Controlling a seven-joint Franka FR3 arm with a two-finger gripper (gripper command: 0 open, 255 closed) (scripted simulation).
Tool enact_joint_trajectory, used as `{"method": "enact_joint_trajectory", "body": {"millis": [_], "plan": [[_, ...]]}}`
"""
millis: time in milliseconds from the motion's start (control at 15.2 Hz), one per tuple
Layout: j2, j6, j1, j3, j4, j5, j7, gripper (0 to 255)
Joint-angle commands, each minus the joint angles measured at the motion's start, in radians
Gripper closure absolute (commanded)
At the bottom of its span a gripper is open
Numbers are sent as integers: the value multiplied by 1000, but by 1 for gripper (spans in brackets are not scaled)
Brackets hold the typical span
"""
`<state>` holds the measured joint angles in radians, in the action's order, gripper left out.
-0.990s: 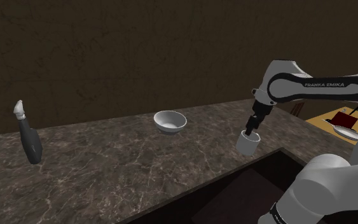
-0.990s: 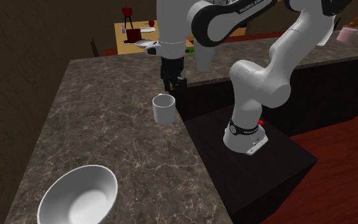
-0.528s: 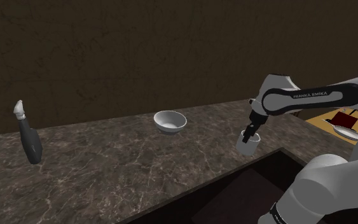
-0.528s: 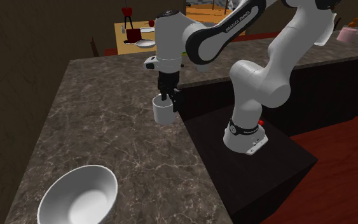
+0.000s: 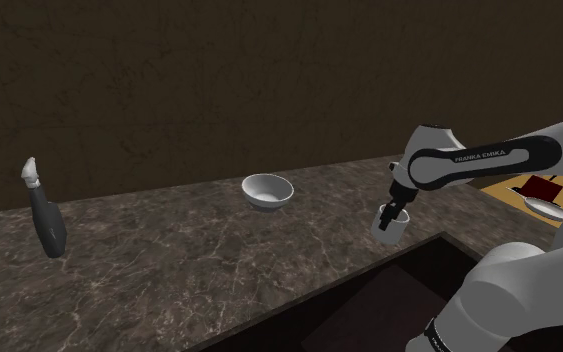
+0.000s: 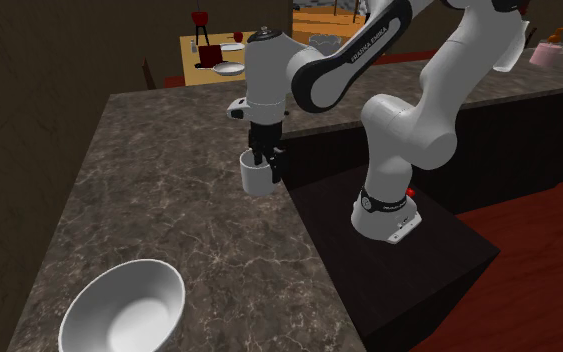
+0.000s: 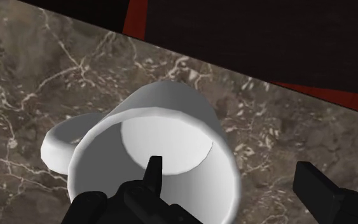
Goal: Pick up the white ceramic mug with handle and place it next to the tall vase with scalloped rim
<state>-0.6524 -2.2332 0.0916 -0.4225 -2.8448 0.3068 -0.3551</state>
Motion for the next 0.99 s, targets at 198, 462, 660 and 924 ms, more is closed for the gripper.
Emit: {"method": "enact_joint_trajectory", "body": {"millis": [198,462,660,924], "plan": [[1,-1,0,0,0,0,0,255],[1,-1,0,0,0,0,0,255],[1,-1,0,0,0,0,0,255],[-20,35,0,8,16,-6,0,255]]}}
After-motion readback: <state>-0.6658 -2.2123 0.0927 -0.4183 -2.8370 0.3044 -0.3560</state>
